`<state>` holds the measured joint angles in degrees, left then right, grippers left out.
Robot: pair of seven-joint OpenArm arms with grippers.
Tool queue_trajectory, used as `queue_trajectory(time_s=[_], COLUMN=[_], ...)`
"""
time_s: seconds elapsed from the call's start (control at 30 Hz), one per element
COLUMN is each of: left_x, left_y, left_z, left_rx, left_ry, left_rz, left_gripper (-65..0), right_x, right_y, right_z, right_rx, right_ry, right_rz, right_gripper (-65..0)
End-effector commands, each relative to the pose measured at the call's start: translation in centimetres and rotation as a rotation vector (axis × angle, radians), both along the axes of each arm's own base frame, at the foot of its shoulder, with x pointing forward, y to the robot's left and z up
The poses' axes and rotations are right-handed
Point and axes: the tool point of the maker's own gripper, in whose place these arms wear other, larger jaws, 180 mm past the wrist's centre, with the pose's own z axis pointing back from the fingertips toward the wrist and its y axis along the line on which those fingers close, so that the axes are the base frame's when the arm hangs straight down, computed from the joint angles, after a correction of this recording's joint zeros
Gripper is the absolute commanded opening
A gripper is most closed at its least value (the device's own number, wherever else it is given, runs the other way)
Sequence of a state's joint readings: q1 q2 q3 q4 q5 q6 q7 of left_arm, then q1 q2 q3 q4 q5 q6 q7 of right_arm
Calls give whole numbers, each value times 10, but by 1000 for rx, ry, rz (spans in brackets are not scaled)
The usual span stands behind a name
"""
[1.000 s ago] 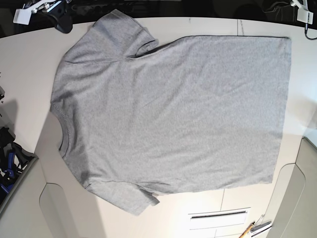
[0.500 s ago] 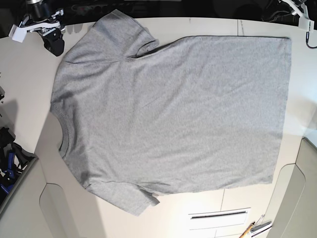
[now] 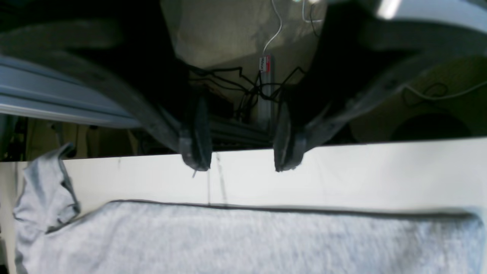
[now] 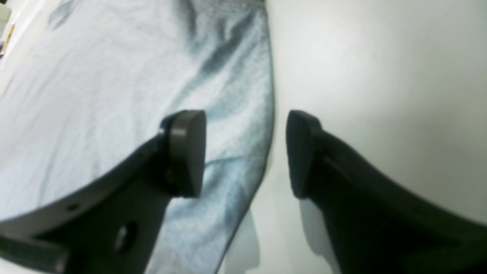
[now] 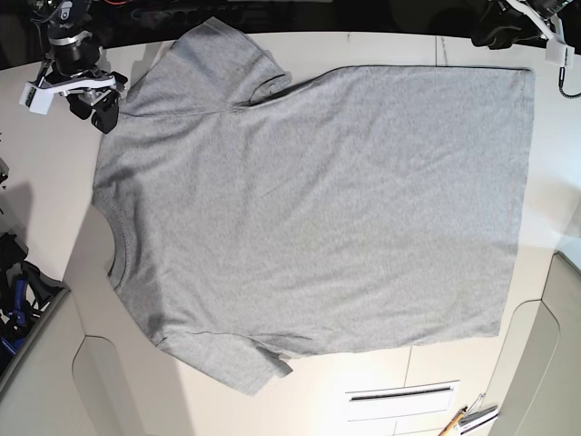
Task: Fold the T-shirt properly
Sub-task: 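Move both grippers down to the shirt's side edge corners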
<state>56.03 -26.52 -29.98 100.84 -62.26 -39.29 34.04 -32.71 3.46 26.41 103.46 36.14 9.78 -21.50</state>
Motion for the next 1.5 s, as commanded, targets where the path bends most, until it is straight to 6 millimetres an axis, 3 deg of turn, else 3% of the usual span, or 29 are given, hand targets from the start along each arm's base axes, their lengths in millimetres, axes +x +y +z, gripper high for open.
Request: queue_trajectory(time_s=[0.0, 0.2, 0.33, 0.5, 0.57, 0.67, 0.9, 1.03, 1.2, 1.33, 1.47], left_x=[5, 7, 7, 8, 13, 24, 46, 67, 86, 80, 60], left_y=[0, 1, 1, 0, 0, 0, 2, 40, 98, 152, 186], left_z=[7, 8, 8, 8, 9, 12, 13, 17, 41, 47, 30], left_rx=[-5, -5, -5, -9, -10, -10, 20, 174, 310, 346, 280], left_ry=[-28, -33, -33, -36, -49, -79, -103, -116, -180, -185, -135], left_rz=[-9, -9, -9, -6, -6, -6, -38, 27, 164, 307, 438], left_gripper=[-346, -346, -346, -346, -346, -346, -346, -346, -346, -347, -347], right_x=[0, -5, -3, 0, 0, -2, -2, -3, -3, -3, -3], right_y=[-4, 7, 22, 24, 24, 25, 25, 24, 24, 24, 24], right_z=[1, -38, -38, -34, -34, -36, -36, -38, -38, -38, -38], right_rx=[-3, 148, 217, 246, 246, 242, 235, 221, 222, 221, 221], right_ry=[-13, 37, 19, -4, -4, 8, 14, 21, 21, 22, 21], right_rz=[-10, -19, 33, 27, 27, 35, 39, 45, 45, 45, 45], right_gripper=[-315, -315, -316, -326, -407, -628, -650, -650, -650, -650, -650])
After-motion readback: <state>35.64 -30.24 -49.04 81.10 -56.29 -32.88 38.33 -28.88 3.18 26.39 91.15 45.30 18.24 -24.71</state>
